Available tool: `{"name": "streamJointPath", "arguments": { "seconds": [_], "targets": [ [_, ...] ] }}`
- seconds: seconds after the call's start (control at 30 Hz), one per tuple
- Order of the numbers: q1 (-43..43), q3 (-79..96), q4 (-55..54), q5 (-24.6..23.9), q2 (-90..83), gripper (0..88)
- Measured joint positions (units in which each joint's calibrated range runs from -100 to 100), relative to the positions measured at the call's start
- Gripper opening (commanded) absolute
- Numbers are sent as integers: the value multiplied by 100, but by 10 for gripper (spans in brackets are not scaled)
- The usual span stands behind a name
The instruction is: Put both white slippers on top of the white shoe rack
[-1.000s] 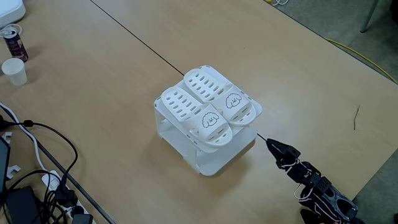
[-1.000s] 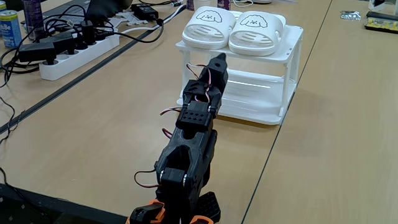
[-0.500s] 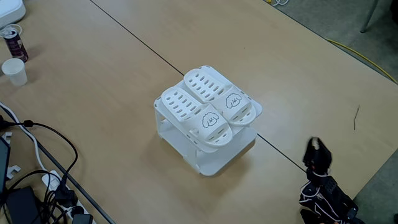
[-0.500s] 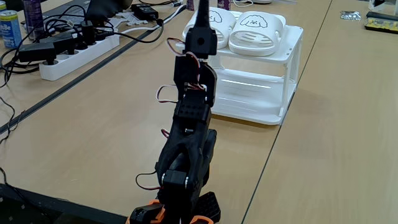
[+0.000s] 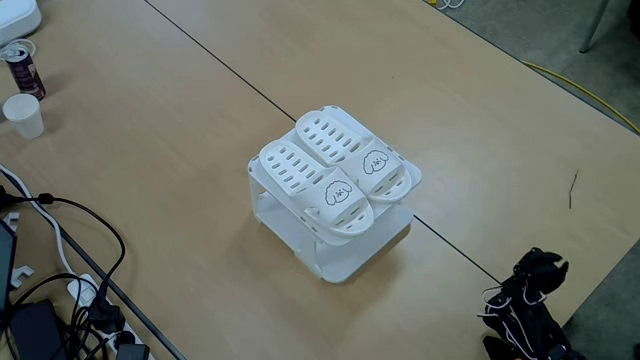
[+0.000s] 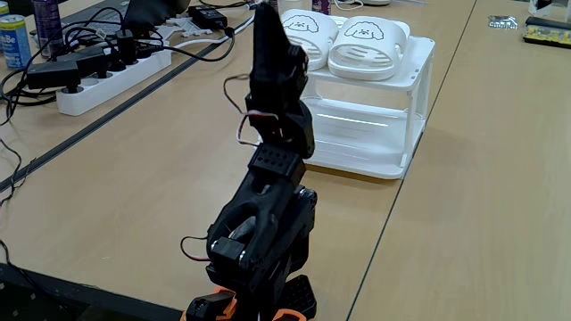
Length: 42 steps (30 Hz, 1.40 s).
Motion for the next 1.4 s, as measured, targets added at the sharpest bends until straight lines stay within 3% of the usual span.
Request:
{"name": "streamJointPath", "arguments": {
  "seconds": [0.23,0.33,1.07,1.17,1.4],
  "targets": [
    [-846,1114,-1983,0,0,8],
    [-1169,1114,-2249,0,0,8],
    [-1288,1114,-2309,-52,0,8],
    [-1116,1114,-2309,-670,0,8],
    [-989,1114,-2309,-3130,0,8]
  ]
}}
